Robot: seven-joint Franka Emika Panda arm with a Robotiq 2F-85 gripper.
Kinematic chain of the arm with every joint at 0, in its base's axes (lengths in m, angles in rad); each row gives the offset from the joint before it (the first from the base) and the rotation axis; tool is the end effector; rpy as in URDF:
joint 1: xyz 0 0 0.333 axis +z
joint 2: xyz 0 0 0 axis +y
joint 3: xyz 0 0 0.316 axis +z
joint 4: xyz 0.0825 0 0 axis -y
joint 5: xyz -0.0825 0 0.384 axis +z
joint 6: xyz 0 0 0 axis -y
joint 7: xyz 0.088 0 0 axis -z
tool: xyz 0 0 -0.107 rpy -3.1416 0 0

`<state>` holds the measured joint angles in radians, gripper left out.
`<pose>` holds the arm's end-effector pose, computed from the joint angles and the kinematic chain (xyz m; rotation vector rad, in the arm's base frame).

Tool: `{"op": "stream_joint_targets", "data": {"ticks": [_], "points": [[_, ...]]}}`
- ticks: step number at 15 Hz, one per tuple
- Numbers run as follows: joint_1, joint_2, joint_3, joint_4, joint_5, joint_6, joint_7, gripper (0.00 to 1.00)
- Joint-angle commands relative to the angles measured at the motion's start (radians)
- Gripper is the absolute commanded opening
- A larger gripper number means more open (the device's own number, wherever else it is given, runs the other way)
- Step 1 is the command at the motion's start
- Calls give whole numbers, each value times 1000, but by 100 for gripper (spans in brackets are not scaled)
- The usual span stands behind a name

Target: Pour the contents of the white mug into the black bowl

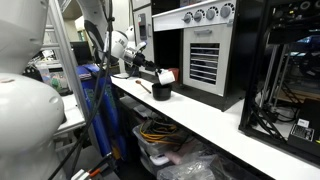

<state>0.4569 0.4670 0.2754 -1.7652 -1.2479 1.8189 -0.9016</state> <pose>0.5388 0.3570 0.3185 0.9490 1.9108 -0.4700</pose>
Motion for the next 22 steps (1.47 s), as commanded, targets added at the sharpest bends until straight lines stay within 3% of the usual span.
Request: {"op": "stream_joint_targets", "data": {"ticks": [1,22], "points": [[8,18,13,20,-39,-58,-27,2],[43,32,26,-36,-149,-149,-54,2]]}}
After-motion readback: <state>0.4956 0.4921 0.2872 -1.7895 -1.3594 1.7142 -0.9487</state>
